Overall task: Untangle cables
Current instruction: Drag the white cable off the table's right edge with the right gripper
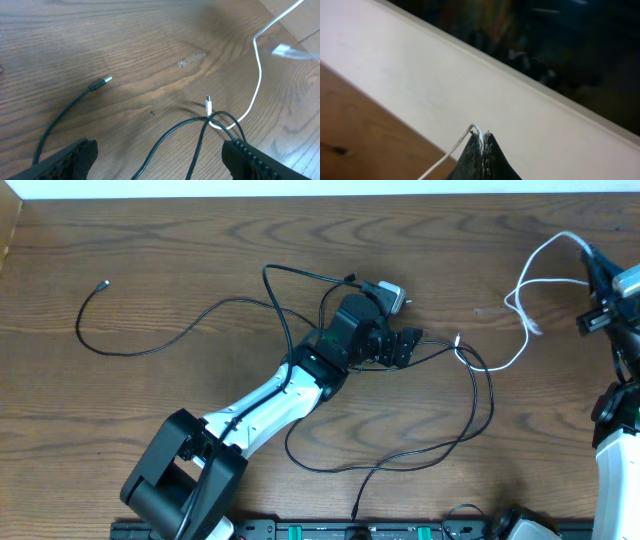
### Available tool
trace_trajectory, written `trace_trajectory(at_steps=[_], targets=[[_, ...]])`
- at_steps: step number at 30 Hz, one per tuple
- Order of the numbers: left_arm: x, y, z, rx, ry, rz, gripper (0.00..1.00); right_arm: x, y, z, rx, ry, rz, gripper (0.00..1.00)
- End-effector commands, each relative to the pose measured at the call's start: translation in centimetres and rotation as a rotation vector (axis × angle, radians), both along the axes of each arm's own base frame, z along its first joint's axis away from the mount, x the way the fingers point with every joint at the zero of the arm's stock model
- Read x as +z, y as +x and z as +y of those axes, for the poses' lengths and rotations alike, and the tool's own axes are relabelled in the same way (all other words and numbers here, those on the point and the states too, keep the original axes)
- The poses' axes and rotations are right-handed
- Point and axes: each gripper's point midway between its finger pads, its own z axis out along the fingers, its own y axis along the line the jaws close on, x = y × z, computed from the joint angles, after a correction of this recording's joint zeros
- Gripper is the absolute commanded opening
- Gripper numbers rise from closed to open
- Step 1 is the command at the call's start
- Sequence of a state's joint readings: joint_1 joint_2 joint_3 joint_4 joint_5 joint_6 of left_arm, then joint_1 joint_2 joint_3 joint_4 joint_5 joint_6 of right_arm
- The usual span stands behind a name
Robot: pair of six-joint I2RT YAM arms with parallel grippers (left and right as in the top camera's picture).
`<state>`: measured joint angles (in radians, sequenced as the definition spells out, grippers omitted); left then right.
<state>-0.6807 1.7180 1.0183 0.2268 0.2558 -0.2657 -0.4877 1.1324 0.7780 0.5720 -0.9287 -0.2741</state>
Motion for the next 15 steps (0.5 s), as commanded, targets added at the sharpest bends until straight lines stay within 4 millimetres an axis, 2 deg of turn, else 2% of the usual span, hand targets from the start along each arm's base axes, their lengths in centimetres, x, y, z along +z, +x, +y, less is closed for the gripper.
trace_trajectory(at_steps=[1,6,8,12,15], targets=[[0.5,0.5,0.0,0.01,-0.005,-0.009,0.85,-0.2,-1.5,2.6,0.168,-0.049,0.002,0.01],[0.5,0.5,0.0,0.01,-0.005,-0.009,0.85,0.5,-2.6,3.7,0.252,-0.031,0.005,0.01],[0.5,0.5,0.0,0.01,-0.005,-0.009,0.84,1.5,-3.0,3.8,0.257,-0.017,-0.018,0.01],[0.5,0.5,0.0,0.01,-0.005,-0.009,0.84,4.2,-4.3,3.6,0.252,-0.014,-0.096,0.01],[0.5,0.5,0.0,0.01,-0.005,-0.009,0.85,7.5,-6.0,3.0,0.232,-0.017,-0.173,0.01]])
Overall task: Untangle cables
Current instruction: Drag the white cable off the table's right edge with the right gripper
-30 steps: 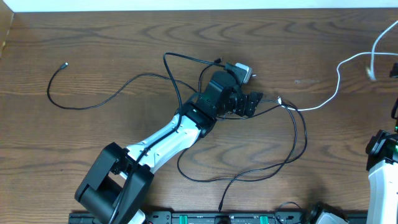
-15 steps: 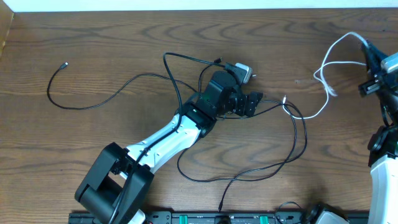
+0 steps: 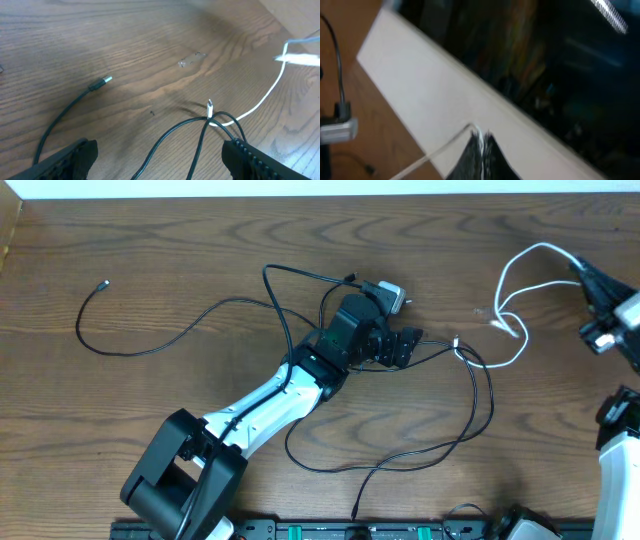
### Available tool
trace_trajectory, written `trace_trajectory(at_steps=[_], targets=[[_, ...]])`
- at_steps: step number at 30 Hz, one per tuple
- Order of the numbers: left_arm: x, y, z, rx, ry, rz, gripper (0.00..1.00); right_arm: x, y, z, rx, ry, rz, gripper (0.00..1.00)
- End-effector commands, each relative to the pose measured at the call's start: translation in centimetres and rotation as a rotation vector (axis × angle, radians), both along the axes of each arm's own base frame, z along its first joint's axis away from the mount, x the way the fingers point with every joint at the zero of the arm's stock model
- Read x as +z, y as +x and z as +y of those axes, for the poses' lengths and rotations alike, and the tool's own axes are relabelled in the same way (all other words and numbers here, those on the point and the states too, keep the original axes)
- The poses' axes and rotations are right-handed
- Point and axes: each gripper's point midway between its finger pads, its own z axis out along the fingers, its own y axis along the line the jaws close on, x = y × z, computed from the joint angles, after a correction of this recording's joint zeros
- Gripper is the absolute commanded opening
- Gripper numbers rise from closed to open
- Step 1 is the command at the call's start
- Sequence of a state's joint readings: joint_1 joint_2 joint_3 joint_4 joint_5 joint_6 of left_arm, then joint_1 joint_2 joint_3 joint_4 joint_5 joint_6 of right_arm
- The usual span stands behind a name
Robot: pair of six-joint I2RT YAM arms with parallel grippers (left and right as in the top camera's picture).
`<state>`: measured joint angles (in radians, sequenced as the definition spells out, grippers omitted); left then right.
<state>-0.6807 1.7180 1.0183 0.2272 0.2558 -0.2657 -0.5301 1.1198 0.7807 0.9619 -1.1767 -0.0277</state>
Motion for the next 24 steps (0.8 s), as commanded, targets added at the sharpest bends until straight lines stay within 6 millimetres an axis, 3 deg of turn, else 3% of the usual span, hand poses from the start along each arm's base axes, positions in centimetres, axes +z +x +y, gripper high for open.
trace_trajectory(at_steps=[1,13,15,18,24], targets=[[0.5,0.5,0.0,0.01,-0.005,-0.009,0.84,3.6,-1.9,-0.6,-0.003,0.065,-0.008,0.01],[0.5,0.5,0.0,0.01,-0.005,-0.009,0.84,13.7,-4.9,-4.7,-0.227,0.03,-0.155,0.01],[0.5,0.5,0.0,0.01,-0.005,-0.009,0.85,14.5,-5.0,-4.8,-0.232,0.027,-0.171,0.01],[0.5,0.5,0.0,0.01,-0.005,-0.009,0.84,14.3,-4.5,-5.1,-0.226,0.048,-0.129,0.01],[0.5,0.5,0.0,0.01,-0.005,-0.009,0.84,9.7,-0.9,-8.5,-0.252,0.179,0.109,0.01]])
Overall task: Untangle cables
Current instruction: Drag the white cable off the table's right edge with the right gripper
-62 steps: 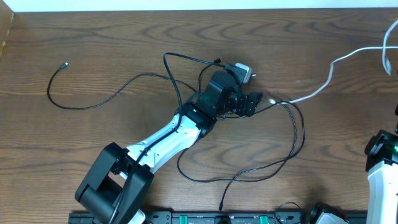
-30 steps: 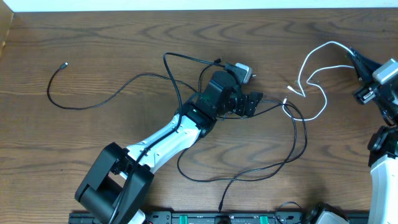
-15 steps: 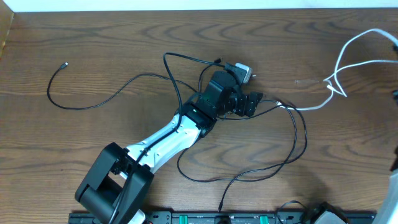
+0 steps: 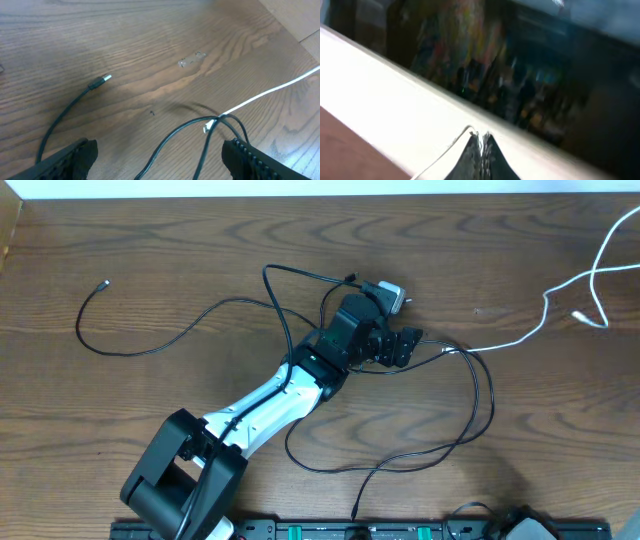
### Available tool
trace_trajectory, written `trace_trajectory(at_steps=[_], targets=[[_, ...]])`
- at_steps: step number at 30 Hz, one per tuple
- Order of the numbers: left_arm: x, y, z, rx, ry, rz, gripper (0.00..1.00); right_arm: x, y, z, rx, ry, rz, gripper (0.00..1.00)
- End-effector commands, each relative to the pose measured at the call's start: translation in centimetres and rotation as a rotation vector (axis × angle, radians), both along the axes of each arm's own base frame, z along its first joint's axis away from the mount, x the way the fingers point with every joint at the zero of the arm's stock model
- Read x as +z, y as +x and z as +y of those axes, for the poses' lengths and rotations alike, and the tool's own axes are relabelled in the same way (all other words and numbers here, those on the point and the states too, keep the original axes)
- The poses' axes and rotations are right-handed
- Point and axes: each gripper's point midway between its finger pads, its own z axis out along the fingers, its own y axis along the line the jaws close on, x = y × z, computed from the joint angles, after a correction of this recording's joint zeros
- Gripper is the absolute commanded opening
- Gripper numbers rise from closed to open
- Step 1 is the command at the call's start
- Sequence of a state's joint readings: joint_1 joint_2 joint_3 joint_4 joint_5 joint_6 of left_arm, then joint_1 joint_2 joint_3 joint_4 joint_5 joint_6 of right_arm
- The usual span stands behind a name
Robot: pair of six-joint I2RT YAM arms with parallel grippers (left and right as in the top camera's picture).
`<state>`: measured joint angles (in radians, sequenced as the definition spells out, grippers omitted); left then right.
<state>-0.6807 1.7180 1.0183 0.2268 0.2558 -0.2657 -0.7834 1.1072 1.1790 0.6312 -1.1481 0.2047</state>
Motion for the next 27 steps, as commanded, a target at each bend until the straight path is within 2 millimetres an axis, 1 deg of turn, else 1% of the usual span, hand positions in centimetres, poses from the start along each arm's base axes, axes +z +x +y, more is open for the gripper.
trace_trajectory(at_steps=[1,3,5,7,8,9,10,12,14,15,16,17,18,20,22,23,24,25,27], targets=[[0.5,0.5,0.0,0.01,-0.005,-0.009,0.84,-3.4,2.5,-2.9,-0.053,0.044,0.108,0.01],[0.5,0.5,0.0,0.01,-0.005,-0.009,0.84,-4.8,3.4,-4.1,-0.089,0.054,0.144,0.01],[0.5,0.5,0.0,0.01,-0.005,-0.009,0.85,-6.1,4.5,-6.1,-0.173,0.078,0.17,0.01],[0.5,0.5,0.0,0.01,-0.005,-0.009,0.85,-6.9,5.1,-7.6,-0.246,0.083,0.182,0.01],[0.5,0.5,0.0,0.01,-0.005,-0.009,0.84,-7.4,5.4,-8.7,-0.304,0.07,0.185,0.01],[0.5,0.5,0.0,0.01,-0.005,-0.009,0.84,-7.4,5.4,-8.9,-0.314,0.065,0.185,0.01],[0.5,0.5,0.0,0.01,-0.005,-0.009,0.84,-7.5,5.4,-9.5,-0.36,0.027,0.172,0.01],[0.5,0.5,0.0,0.01,-0.005,-0.009,0.84,-7.0,5.2,-10.1,-0.4,-0.005,0.152,0.01],[0.5,0.5,0.0,0.01,-0.005,-0.009,0.84,-6.0,4.9,-10.9,-0.437,-0.013,0.133,0.01],[0.5,0.5,0.0,0.01,-0.005,-0.009,0.84,-5.1,4.5,-11.0,-0.448,-0.025,0.114,0.01],[0.5,0.5,0.0,0.01,-0.005,-0.009,0.84,-4.7,4.4,-11.0,-0.45,-0.03,0.108,0.01],[0.5,0.5,0.0,0.01,-0.005,-0.009,0.84,-3.5,4.2,-10.9,-0.455,-0.048,0.082,0.01],[0.5,0.5,0.0,0.01,-0.005,-0.009,0.85,-2.8,4.1,-10.8,-0.456,-0.057,0.068,0.01],[0.5,0.5,0.0,0.01,-0.005,-0.009,0.85,0.5,3.5,-9.8,-0.45,-0.11,-0.01,0.01],[0.5,0.5,0.0,0.01,-0.005,-0.009,0.84,2.5,3.3,-8.9,-0.439,-0.136,-0.05,0.01],[0.5,0.5,0.0,0.01,-0.005,-0.009,0.84,3.8,3.1,-8.2,-0.429,-0.153,-0.077,0.01],[0.5,0.5,0.0,0.01,-0.005,-0.009,0.84,4.6,3.0,-7.7,-0.421,-0.164,-0.095,0.01],[0.5,0.5,0.0,0.01,-0.005,-0.009,0.85,6.1,2.8,-6.6,-0.401,-0.173,-0.124,0.01],[0.5,0.5,0.0,0.01,-0.005,-0.009,0.84,7.5,2.5,-5.3,-0.371,-0.177,-0.153,0.01]])
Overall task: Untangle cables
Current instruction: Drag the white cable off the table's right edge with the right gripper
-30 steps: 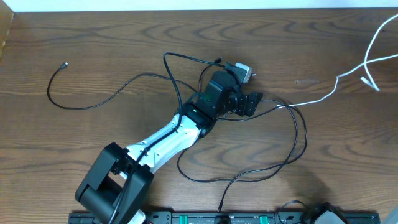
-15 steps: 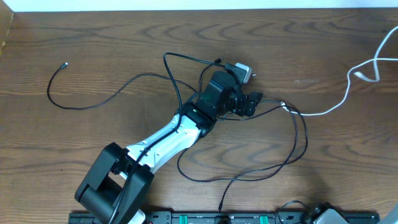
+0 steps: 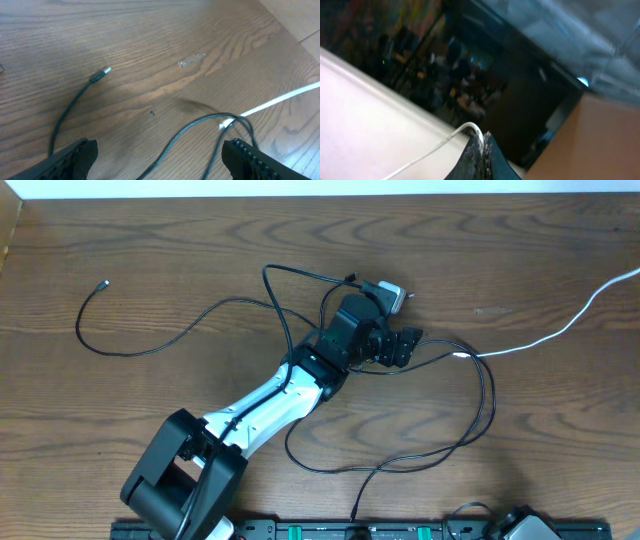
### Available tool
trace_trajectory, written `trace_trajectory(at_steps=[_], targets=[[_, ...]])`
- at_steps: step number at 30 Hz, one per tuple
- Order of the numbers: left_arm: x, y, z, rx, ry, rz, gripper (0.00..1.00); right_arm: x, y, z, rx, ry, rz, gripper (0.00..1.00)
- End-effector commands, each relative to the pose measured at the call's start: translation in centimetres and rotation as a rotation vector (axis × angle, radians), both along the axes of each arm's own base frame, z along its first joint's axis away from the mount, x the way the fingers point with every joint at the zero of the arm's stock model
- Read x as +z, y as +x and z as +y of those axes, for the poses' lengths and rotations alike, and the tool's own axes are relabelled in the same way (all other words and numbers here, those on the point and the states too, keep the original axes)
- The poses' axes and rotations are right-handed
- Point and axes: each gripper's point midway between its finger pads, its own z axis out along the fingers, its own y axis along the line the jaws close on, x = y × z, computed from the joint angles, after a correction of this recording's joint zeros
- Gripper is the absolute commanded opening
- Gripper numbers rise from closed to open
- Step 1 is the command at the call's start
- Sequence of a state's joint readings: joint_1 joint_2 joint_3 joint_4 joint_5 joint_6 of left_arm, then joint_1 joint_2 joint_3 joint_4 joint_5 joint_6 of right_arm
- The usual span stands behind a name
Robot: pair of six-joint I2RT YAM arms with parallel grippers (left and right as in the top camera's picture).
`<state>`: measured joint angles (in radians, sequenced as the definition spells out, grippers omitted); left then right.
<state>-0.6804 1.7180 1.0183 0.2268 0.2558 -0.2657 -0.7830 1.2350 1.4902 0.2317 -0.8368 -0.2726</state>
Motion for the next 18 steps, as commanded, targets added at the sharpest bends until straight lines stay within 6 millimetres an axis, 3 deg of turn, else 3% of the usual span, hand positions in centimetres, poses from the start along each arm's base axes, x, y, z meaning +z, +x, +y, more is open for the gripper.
trace_trajectory(at_steps=[1,3,6,8,12,18], targets=[[0.5,0.5,0.0,0.01,-0.005,-0.009,0.85,3.2,-0.5,2.7,0.053,-0.04,-0.06,0.01],[0.5,0.5,0.0,0.01,-0.005,-0.009,0.84,3.8,-0.6,4.3,0.1,-0.059,-0.068,0.01],[0.5,0.5,0.0,0.01,-0.005,-0.009,0.85,3.1,-0.3,8.5,0.278,-0.08,-0.026,0.01],[0.5,0.5,0.0,0.01,-0.005,-0.009,0.84,2.7,0.1,9.2,0.307,-0.059,-0.006,0.01],[0.5,0.5,0.0,0.01,-0.005,-0.009,0.84,1.4,1.6,8.2,0.303,-0.013,0.037,0.01],[0.5,0.5,0.0,0.01,-0.005,-0.009,0.84,-1.9,4.7,5.6,0.27,0.106,0.146,0.01]])
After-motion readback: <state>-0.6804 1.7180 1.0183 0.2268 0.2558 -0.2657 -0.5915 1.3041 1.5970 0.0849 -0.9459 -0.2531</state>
